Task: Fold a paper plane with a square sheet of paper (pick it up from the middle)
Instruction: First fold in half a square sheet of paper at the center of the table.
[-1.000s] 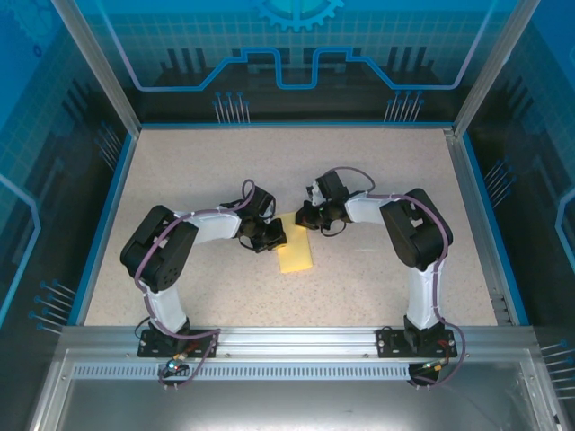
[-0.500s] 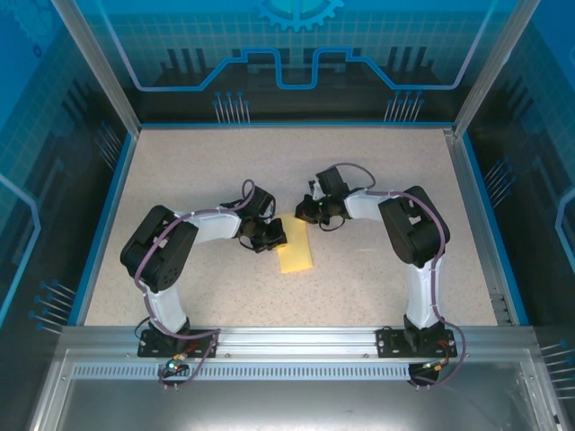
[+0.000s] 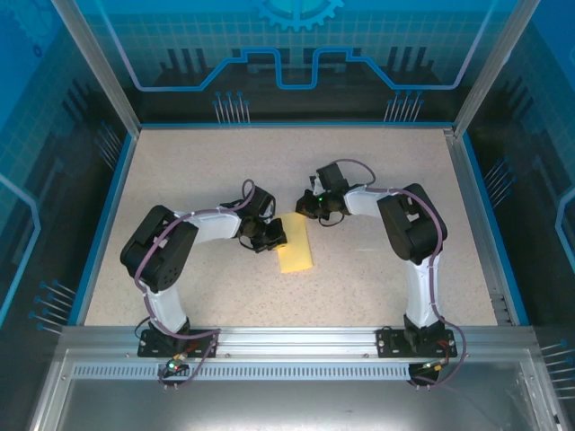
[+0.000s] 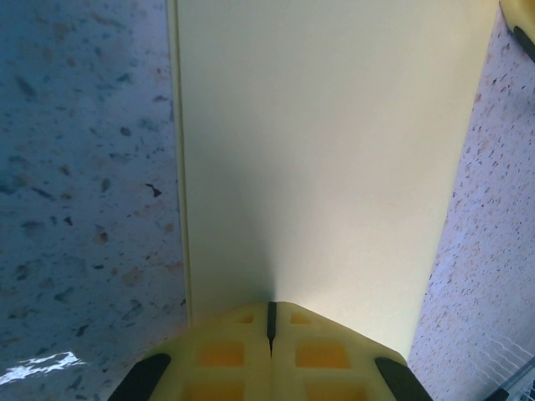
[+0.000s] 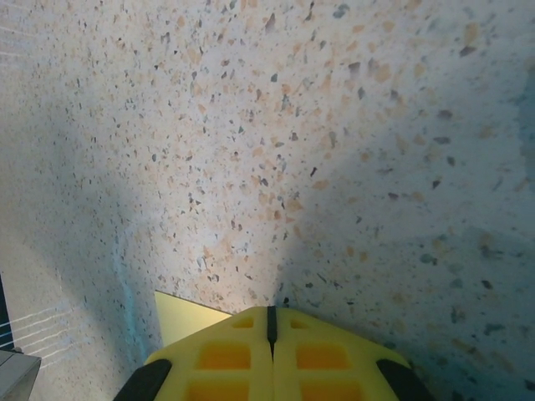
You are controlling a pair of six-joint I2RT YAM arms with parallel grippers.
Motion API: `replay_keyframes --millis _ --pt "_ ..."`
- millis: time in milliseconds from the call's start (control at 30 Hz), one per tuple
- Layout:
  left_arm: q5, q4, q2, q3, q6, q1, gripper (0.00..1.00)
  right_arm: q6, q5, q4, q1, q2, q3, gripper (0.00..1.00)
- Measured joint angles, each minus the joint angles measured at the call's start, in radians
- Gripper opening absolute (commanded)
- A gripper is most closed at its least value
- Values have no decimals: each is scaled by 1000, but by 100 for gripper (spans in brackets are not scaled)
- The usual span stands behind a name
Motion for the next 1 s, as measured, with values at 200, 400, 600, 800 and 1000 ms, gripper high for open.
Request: replay_keyframes --millis 200,400,600,800,1000 --pt "0 0 0 0 0 0 0 2 50 -24 -1 -14 12 5" --pt "0 0 0 0 0 0 0 -36 55 -24 -5 -189 -81 6" --pt "0 0 0 0 0 0 0 -105 -11 -65 38 -289 -161 6" --pt "0 0 0 0 0 0 0 -130 -70 -127 95 -248 -210 6" --pt "0 0 0 0 0 0 0 -144 -70 -148 84 -219 -246 5"
